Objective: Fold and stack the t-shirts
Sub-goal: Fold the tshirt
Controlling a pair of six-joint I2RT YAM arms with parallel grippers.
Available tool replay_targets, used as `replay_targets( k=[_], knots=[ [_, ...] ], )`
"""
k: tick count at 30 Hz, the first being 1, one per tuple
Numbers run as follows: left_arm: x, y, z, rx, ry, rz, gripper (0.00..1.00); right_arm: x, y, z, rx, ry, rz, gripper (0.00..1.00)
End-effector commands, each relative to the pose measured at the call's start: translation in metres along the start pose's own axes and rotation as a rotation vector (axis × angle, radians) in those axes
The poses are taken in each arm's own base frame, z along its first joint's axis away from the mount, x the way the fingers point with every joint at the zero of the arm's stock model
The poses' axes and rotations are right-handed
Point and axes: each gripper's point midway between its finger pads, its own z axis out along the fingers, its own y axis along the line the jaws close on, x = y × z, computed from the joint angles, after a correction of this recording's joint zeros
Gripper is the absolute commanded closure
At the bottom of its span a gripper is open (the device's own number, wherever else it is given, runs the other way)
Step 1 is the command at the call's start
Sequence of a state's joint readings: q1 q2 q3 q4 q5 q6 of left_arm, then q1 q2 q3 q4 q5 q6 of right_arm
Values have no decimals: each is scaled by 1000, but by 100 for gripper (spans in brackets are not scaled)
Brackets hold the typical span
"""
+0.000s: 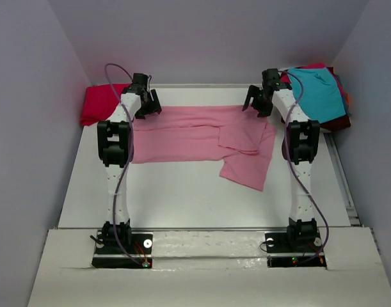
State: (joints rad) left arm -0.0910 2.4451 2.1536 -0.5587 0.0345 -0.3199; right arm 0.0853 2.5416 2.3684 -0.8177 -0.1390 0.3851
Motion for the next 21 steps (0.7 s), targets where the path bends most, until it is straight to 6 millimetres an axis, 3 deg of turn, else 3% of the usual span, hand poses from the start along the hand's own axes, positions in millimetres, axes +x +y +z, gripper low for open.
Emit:
replay_targets(
  k=[1,2,3,4,7,8,9,11,12,13,15,16,21],
  knots=[
    [-46,-27,-95,60,-176,23,20,-48,31,-98,-72,-191,-24,16],
    [-47,-30,-105,43,-199,30,20,-47,41,-108,-97,-204,-23,15],
    [-49,-27,-114,31,-215,31,20,-37,36,-110,-84,-184,-17,15],
    [-45,-28,-133,28,-229,32,20,-40,45,-137,-98,-222,-23,15],
    [-22,-25,-160,17,-214,20,20,-13,50,-156,-126,-173,4,14],
    [-14,-19,-165,-2,-205,9,20,-8,54,-175,-147,-174,37,15],
    [-4,-18,-167,-9,-192,9,20,21,49,-168,-129,-89,53,15],
    [31,-7,-172,-32,-132,5,20,52,46,-179,-117,-19,73,15],
    [37,-3,-181,-37,-131,-2,20,71,47,-178,-123,24,67,15],
    [65,9,-173,-62,-67,-4,20,105,34,-171,-99,119,82,16],
    [84,15,-179,-57,-35,-17,21,129,29,-183,-93,146,77,16],
    [103,22,-174,-66,4,-15,21,158,13,-179,-59,207,87,16],
    [131,37,-172,-105,60,-16,20,220,-20,-198,15,270,89,17]
  ],
)
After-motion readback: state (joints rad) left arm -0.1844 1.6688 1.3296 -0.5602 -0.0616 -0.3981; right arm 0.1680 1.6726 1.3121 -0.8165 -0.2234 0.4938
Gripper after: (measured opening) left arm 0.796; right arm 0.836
